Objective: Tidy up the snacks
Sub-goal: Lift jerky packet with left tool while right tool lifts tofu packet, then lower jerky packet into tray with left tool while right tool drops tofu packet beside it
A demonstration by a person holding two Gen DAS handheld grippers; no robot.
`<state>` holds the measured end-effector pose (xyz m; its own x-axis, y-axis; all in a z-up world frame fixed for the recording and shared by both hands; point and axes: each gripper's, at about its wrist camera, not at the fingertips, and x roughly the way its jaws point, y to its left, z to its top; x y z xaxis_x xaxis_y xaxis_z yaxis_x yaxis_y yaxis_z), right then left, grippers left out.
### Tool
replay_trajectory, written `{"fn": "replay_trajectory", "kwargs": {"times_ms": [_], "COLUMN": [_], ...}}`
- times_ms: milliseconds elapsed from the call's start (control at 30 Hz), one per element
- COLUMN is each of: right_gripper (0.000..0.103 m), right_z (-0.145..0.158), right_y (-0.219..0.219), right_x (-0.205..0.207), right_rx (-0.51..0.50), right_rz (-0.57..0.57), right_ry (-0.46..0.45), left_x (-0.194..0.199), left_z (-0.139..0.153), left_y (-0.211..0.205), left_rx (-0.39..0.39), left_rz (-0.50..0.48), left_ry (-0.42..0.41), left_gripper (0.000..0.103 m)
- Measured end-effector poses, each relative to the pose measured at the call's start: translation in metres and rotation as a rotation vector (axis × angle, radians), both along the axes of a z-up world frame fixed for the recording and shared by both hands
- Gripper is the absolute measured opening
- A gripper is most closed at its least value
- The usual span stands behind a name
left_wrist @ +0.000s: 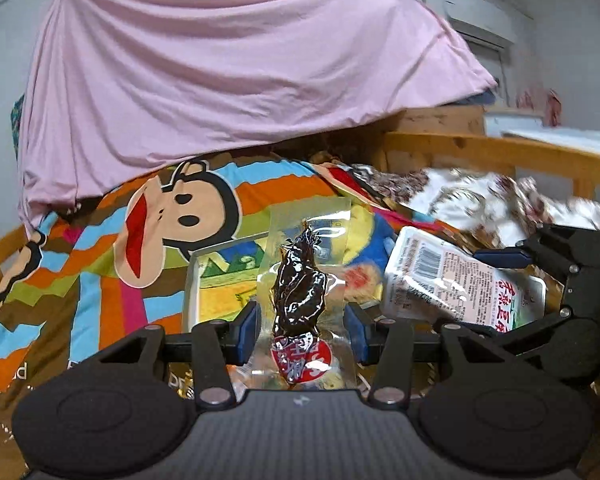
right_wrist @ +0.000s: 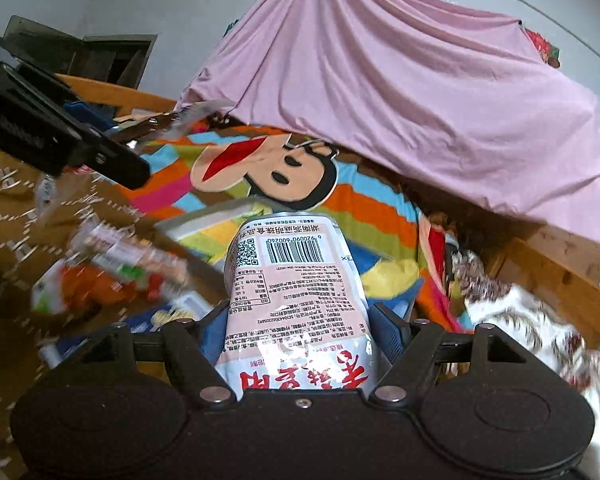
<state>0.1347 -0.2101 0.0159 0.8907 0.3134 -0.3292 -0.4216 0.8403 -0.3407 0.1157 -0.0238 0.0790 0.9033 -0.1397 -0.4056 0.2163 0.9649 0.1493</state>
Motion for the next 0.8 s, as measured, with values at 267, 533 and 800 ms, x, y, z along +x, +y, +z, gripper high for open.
{"fn": "replay_trajectory", "kwargs": {"times_ms": [267,533,800], "right_gripper": [0.075,0.075,0.075], "right_z": [0.015,0.001,-0.016], "right_y": [0.008,0.015,0.006], "right_x": [0.096,0.159,0.204], "right_rx": [0.123,0.124,0.128], "right_rz": [-0.040,-0.085,-0.166], "right_ry": [0.033,0.088,0.207], "left_x": [0.078,0.158,0.218], "left_z": [0.006,-0.023,-0.062], "left_y": [0.035,0.036,0.017], "left_rx": [-0.041,-0.110,-0.157], "left_rz": [0.082,0.098,0.085], "left_ry": [0.025,0.071,0.172], "left_gripper": [0.050,0.050,0.050]}}
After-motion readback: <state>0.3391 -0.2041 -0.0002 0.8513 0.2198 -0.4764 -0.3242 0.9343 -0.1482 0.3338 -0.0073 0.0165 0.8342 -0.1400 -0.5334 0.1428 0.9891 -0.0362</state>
